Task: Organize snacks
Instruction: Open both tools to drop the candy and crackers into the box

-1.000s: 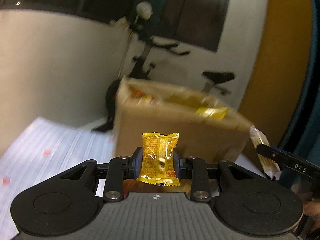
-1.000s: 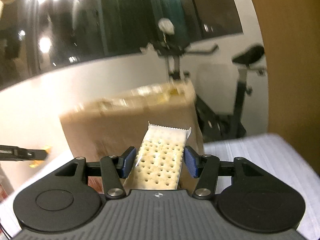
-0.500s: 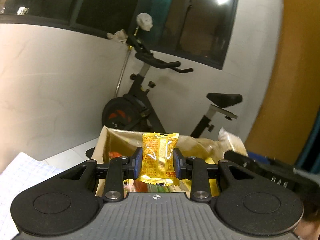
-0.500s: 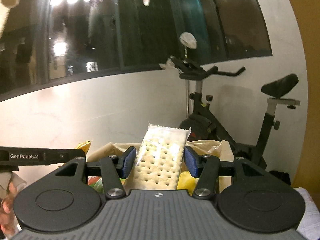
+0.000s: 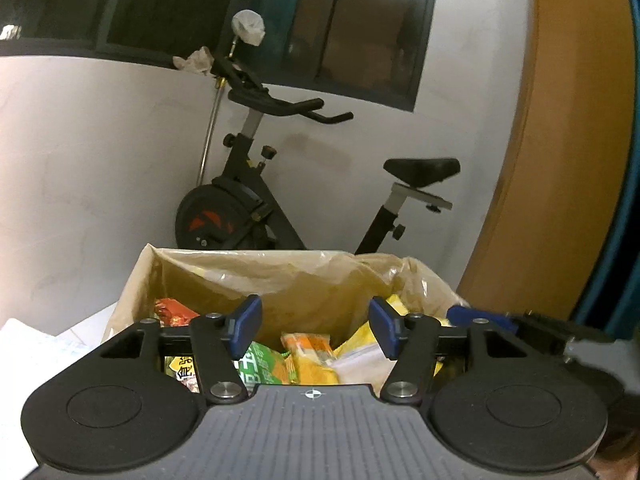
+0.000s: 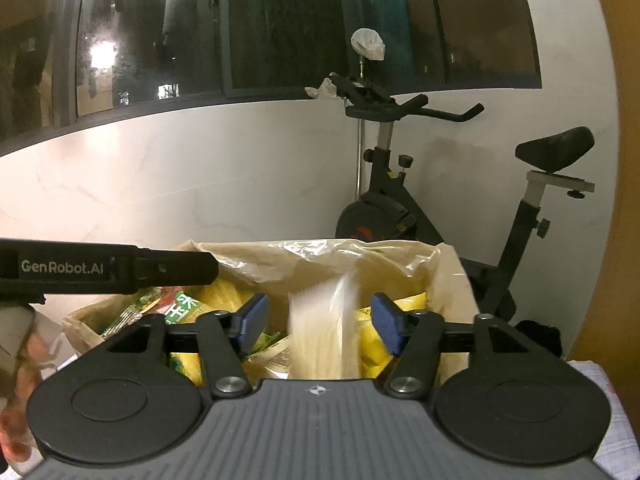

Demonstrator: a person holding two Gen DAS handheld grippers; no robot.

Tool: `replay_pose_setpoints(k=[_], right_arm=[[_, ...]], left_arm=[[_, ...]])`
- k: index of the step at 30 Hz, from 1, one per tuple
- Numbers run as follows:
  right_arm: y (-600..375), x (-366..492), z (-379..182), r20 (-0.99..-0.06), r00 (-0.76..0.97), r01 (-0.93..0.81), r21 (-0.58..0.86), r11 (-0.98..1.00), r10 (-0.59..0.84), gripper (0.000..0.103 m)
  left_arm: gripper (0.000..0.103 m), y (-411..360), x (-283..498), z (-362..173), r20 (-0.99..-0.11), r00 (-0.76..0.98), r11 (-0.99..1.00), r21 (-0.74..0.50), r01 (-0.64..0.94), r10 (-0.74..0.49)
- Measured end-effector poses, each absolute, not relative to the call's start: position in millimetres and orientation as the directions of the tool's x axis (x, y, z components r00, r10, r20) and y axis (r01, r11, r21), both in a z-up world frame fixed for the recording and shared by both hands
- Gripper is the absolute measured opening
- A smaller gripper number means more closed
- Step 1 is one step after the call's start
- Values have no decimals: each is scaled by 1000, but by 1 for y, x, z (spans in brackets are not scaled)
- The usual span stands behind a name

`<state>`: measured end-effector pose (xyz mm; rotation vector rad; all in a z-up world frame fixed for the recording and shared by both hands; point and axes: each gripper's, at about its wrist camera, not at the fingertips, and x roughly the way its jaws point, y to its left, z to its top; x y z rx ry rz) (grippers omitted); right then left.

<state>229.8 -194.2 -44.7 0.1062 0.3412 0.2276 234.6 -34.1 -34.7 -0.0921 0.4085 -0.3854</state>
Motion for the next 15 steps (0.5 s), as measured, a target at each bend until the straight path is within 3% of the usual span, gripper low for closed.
replay_pose_setpoints(k=[15], right_arm=[[-199, 140, -56, -227, 924, -276, 155, 948, 306, 63]], left_arm=[[61, 24, 166, -33, -386, 859, 941, -107, 320, -336]])
